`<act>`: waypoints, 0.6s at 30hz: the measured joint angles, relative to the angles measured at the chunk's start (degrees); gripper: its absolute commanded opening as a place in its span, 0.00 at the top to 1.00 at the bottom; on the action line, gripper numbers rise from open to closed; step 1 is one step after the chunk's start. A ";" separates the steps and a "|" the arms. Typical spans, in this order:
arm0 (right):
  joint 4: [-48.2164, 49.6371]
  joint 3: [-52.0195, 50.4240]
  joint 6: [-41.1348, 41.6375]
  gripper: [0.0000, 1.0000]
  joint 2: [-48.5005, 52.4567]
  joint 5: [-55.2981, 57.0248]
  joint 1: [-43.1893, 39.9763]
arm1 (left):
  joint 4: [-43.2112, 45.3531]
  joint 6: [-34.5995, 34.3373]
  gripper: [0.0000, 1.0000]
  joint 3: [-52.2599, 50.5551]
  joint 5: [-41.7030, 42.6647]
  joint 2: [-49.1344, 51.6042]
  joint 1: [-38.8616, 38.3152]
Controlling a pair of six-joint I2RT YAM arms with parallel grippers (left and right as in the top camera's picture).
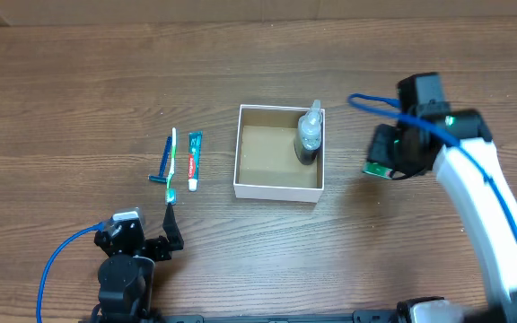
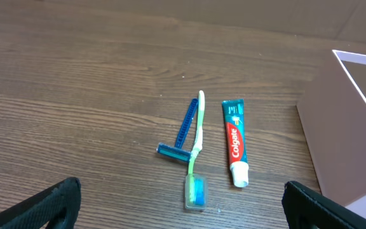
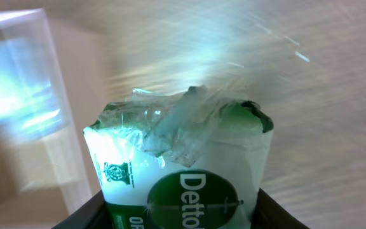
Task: Pack container
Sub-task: 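Place the soap bar into the box with the right gripper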
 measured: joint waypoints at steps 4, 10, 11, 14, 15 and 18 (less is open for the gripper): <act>6.29 0.50 -0.66 0.57 -5.75 -0.04 16.52 | -0.02 0.02 0.00 0.00 0.00 0.00 0.00; 19.41 0.50 -10.40 0.55 5.57 1.42 24.85 | -0.02 0.02 0.00 0.00 0.02 0.00 0.02; 20.22 0.50 -12.81 0.42 8.94 1.68 25.05 | -0.02 0.02 0.00 0.00 0.02 0.00 0.00; 20.11 0.31 -16.24 0.33 13.68 1.86 25.46 | -0.02 0.02 0.00 0.00 0.02 0.00 0.00; 20.02 0.31 -16.70 0.08 13.75 1.90 25.49 | -0.02 0.02 0.00 0.00 0.02 0.00 0.00; 15.47 0.74 -17.22 0.00 13.05 0.87 25.49 | -0.02 0.02 0.00 0.00 0.02 0.00 0.00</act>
